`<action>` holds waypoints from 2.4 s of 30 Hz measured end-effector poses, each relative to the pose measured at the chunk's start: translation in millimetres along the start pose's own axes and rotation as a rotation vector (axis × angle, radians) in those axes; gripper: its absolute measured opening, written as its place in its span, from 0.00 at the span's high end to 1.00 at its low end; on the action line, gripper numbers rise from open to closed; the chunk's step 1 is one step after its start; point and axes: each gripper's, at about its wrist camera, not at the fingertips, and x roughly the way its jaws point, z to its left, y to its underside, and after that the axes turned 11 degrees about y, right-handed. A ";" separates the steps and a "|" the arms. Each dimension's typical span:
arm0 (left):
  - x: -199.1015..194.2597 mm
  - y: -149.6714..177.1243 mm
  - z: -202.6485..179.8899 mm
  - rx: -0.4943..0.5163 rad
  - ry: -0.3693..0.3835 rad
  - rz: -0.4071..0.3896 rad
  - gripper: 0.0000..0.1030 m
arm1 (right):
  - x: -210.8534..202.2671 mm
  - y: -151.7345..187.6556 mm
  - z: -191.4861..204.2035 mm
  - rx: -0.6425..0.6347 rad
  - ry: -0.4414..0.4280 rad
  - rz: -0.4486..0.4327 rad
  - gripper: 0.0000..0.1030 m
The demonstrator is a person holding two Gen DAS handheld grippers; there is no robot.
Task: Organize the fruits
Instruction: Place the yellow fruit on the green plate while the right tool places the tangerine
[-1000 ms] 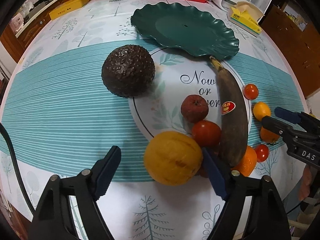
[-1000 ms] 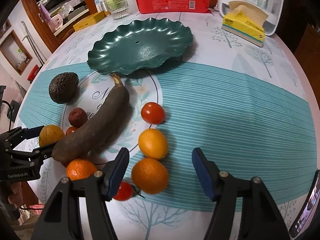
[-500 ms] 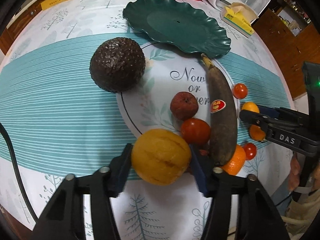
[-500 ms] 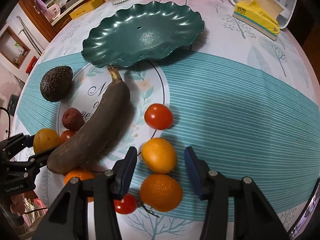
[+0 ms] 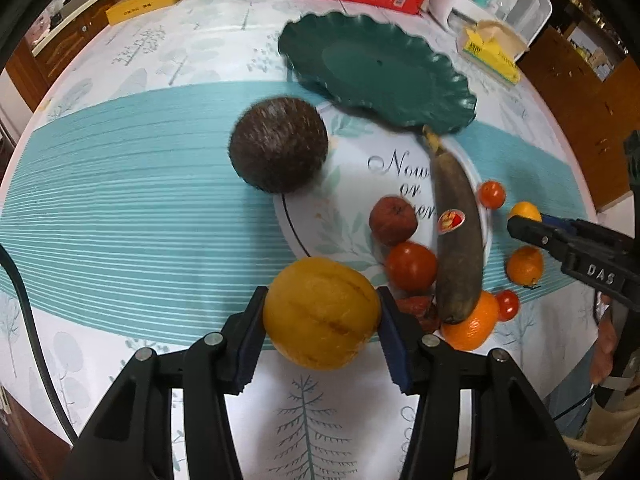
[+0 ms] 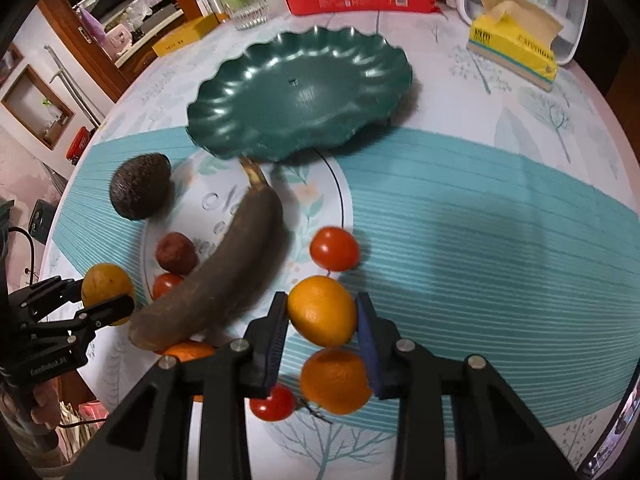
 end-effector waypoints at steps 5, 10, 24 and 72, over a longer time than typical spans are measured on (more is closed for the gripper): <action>-35.8 -24.7 -10.9 0.037 0.012 -0.069 0.51 | -22.0 -10.8 5.5 -0.027 -0.011 -0.057 0.67; -57.6 -73.6 -28.8 0.101 -0.016 -0.140 0.51 | -42.3 -42.8 6.5 -0.031 -0.016 -0.132 0.67; 31.5 -220.2 -35.9 0.103 -0.080 -0.095 0.51 | -5.5 -167.2 4.6 0.059 0.004 -0.176 0.67; -42.7 -176.1 -36.6 0.123 -0.127 -0.214 0.13 | -34.5 -123.7 4.9 0.043 0.108 -0.167 0.51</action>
